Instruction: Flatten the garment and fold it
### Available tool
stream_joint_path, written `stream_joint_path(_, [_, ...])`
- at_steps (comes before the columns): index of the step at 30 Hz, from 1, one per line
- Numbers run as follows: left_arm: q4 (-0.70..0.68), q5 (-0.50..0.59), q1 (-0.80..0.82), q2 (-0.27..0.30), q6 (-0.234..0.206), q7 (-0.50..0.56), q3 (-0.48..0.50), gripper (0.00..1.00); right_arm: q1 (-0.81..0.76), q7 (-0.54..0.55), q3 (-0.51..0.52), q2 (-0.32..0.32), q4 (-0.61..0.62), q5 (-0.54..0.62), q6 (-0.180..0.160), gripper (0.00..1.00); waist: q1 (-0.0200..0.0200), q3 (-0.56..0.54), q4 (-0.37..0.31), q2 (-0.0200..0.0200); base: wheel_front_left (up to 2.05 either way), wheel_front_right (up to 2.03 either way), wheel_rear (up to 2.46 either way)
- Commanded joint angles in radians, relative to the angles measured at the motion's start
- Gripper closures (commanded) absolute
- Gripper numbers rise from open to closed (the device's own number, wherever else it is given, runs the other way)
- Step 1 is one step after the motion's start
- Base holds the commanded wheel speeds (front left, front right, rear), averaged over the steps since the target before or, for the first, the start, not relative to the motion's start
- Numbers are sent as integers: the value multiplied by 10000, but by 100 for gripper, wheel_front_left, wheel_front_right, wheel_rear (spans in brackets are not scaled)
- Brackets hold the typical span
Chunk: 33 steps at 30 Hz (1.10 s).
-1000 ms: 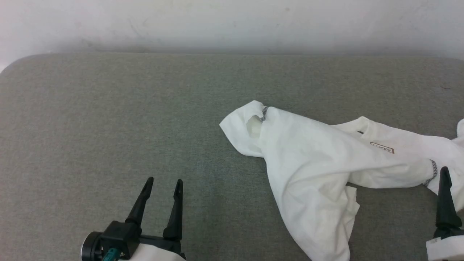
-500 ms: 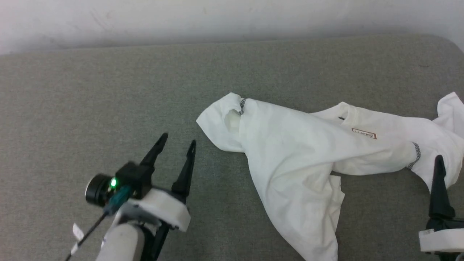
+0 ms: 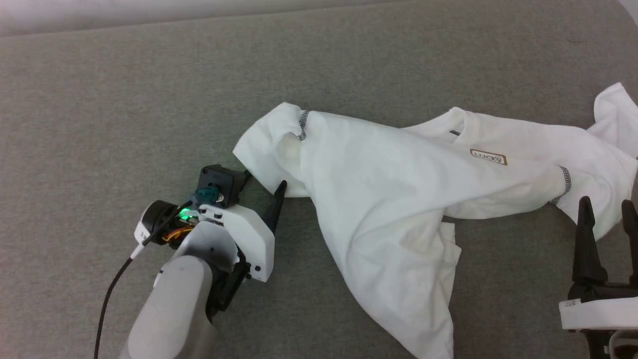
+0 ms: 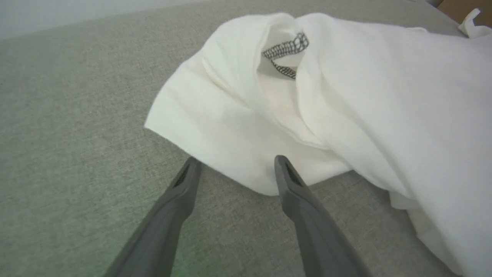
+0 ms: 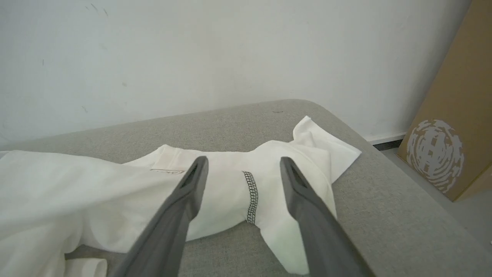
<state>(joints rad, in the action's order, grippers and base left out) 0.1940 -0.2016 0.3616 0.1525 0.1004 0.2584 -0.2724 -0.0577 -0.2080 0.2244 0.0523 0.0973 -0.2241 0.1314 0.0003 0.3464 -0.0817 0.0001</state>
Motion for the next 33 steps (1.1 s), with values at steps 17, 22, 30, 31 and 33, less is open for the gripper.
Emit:
stream_joint_path(17, [-822, -1321, -282, -142, 34, -794, 400, 100, -50, -125, 117, -20, -307, 83, -7, 0, -3, -741, 168, -1, 0, 0, 0])
stream_joint_path(22, [-3338, -1584, -1358, 706, -304, -262, 1248, 100, -225, 30, 68, -20, -278, 113, -7, 0, -3, -1082, 487, -1, 0, 0, 0])
stream_joint_path(30, [-5334, -2176, -3618, 1886, -939, 729, 3164, 100, -326, 78, 80, -20, -314, 41, -7, 0, -3, -912, 785, -1, 0, 0, 0])
stream_joint_path(31, [-5166, -2148, -3754, 1935, -979, 610, 3312, 100, -314, 79, 81, -20, -331, 39, -7, 0, -3, -865, 814, -1, 0, 0, 0])
stream_joint_path(33, [-4681, -1993, -3892, 1976, -1005, 213, 3446, 100, -259, 87, 66, -20, -360, 48, -7, 0, -3, -784, 854, -1, 0, 0, 0])
